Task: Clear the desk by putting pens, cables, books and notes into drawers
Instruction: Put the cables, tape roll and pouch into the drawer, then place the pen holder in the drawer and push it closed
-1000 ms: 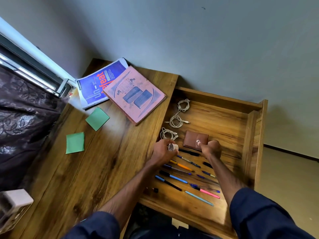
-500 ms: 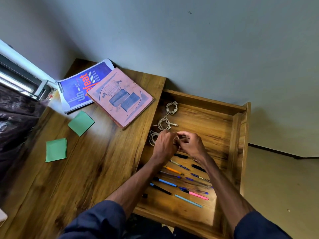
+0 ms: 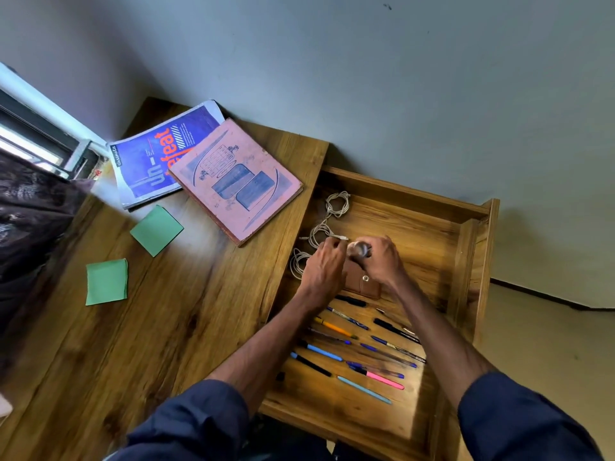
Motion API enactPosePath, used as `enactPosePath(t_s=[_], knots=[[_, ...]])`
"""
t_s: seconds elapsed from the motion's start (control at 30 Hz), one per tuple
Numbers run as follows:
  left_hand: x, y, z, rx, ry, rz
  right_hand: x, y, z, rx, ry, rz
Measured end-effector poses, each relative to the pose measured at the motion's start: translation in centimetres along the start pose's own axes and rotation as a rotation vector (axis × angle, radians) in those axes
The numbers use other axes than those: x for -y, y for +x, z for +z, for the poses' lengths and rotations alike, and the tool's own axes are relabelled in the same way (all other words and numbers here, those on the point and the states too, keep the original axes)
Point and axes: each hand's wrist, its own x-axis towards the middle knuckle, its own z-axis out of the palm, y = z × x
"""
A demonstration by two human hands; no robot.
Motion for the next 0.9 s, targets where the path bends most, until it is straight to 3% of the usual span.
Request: enactPosePath(t_s=[0.13,0.3,0.57,0.77,0.9], knots=[[1.1,-0.1,0.1,0.004,0.04,-0.044,-1.1,3.4,-0.6,-0.16,-0.167,0.168],[3.0,-0.7,0.6,0.019,0.076,-0.11,-2.0,5.5,0.0,-0.136,-0.322,0.249],[5.1,-1.9,0.7,-0.032,0.071,-0.119,-3.2,4.1,2.1,-0.174,-0.143,0.239],[5.8,-4.0,-1.0,-0.135,-0.019,-0.112,0.0,0.6,3.0,-0.52,0.09,0.022],[6.9,-6.9,-2.3,-0.192,-0.084,-0.166,4.8,-2.1,5.2,-0.504,0.192,-0.17]])
